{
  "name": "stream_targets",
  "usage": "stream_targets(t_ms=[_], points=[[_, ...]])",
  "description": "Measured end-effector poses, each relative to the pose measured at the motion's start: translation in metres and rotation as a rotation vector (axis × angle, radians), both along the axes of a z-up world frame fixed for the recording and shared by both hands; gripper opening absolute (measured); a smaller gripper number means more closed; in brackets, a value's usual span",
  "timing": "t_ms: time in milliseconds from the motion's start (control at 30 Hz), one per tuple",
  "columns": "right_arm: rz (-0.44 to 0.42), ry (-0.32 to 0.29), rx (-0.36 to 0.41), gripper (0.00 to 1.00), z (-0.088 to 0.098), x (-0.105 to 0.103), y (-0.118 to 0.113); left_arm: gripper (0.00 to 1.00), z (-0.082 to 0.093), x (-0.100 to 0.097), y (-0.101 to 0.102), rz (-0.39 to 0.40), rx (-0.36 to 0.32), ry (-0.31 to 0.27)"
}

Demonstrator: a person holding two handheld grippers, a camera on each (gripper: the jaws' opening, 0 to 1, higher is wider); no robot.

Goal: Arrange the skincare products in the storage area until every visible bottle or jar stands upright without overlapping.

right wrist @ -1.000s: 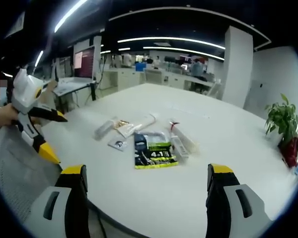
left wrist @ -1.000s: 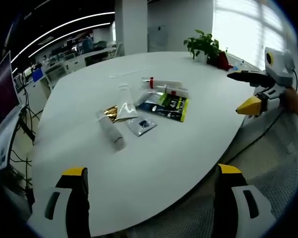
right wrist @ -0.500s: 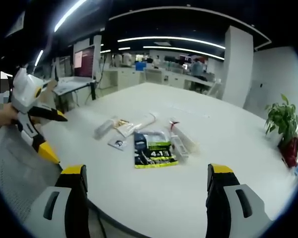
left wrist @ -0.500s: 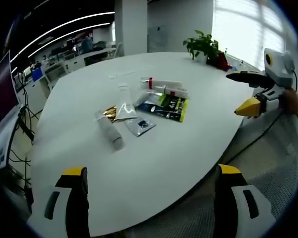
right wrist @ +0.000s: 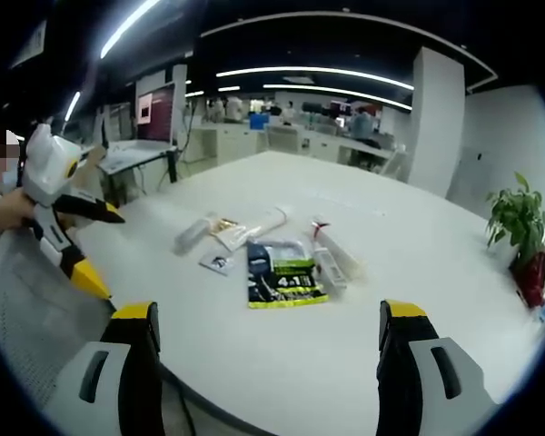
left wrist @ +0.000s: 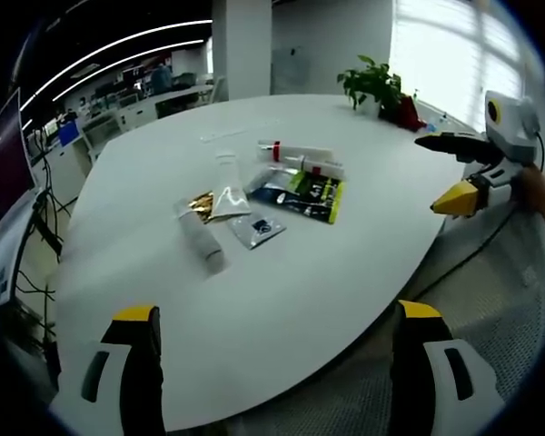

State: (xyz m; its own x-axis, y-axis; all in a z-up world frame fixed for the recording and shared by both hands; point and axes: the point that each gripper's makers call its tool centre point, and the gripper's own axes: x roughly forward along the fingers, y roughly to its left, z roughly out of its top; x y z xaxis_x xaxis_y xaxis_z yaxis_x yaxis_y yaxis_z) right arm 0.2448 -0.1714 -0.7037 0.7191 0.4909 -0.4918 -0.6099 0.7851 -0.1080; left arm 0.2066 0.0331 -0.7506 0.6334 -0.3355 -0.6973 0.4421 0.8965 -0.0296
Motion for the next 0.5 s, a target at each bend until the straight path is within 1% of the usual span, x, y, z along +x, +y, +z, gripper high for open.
stream_targets(t_ms=[333,400,500], points=[[0.004,0.001,-0.006,1.0,-0.0007,-0.0001,0.0004,0.99,0.0007,-0.0009,-0.0029,-0.011,0.007,-0.004],[0.017,-0.003,-0.003,1.0,0.0001,-0.0007,0.0021,0.99,0.0009,0.0,-0.0032,-0.013,0.006,-0.006],[0.026,-0.004,-0.022,1.0,-0.0017,-0.0021,0.0023,0.99,0.0004,-0.0006,-0.0024,-0.012,0.007,-0.002]])
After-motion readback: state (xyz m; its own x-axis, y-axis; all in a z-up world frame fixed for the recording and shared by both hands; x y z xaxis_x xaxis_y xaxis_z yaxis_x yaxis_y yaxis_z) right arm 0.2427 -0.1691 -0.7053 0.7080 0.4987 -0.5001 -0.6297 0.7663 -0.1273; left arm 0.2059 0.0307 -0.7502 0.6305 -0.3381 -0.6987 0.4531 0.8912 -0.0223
